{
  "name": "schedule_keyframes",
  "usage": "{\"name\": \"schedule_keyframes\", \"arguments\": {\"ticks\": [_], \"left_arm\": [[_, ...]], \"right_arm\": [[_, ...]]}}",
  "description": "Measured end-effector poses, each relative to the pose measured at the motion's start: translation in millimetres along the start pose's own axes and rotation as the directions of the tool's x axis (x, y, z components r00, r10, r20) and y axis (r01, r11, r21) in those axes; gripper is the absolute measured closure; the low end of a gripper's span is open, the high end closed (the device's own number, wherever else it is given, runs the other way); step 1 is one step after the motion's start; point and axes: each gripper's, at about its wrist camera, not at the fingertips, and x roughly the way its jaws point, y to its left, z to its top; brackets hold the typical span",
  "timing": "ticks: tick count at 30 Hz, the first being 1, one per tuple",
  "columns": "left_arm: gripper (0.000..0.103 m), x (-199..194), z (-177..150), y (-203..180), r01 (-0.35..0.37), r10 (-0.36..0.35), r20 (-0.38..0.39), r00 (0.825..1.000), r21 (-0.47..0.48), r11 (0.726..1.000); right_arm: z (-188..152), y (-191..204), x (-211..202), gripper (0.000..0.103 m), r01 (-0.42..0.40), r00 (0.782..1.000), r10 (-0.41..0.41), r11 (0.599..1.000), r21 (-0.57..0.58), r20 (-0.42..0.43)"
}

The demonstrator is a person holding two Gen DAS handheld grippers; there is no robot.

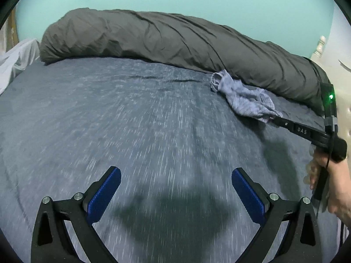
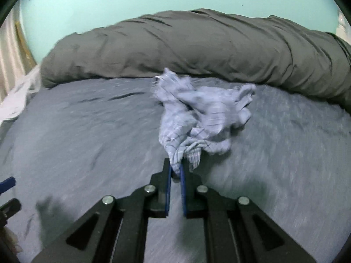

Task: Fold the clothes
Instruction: 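Pull the plaid shirt toward the left tool with the right gripper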

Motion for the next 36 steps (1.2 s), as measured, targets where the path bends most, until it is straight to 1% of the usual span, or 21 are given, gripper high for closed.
{"name": "schedule_keyframes", "arguments": {"ticks": [3,8,13,17,21,25,29,36], "left_arm": [[0.000,-20.7,-24.5,3.4,0.005,-0.005,0.004,1.000,-0.002,1.000],[0.000,-55.3,-65.4,8.9,0.014,-0.014,0.011,1.000,-0.005,1.000],[0.000,-88.4,-105.5,16.2,0.026,-0.026,0.020,0.999,-0.013,1.000],[0.000,-107.7,-129.4,25.2,0.031,-0.030,0.033,0.999,-0.031,0.999],[0.000,-131.3,-151.9,31.4,0.033,-0.031,0.041,0.999,-0.056,0.998],[0.000,-164.8,-173.6,36.6,0.039,-0.036,0.045,0.998,-0.077,0.996],[0.000,-199.7,-194.6,41.6,0.049,-0.044,0.049,0.998,-0.099,0.994],[0.000,-255.0,-239.8,47.4,0.079,-0.075,0.037,0.996,-0.110,0.991]], "right_arm": [[-29.2,23.0,-29.2,0.096,-0.048,0.999,0.048,0.999,0.000,0.012],[-74.0,47.4,-66.0,0.096,-0.115,0.993,0.115,0.993,-0.015,0.028],[-115.1,66.7,-99.3,0.096,-0.178,0.983,0.179,0.984,-0.022,0.044],[-140.6,81.5,-125.9,0.096,-0.218,0.974,0.220,0.975,-0.029,0.054],[-167.9,99.9,-162.3,0.096,-0.241,0.968,0.243,0.970,-0.043,0.067],[-195.3,113.4,-202.3,0.096,-0.238,0.968,0.240,0.971,-0.026,0.080],[-231.1,131.4,-247.4,0.096,-0.228,0.970,0.228,0.974,-0.013,0.084],[-280.2,160.8,-308.8,0.096,-0.249,0.965,0.246,0.968,0.018,0.088]]}}
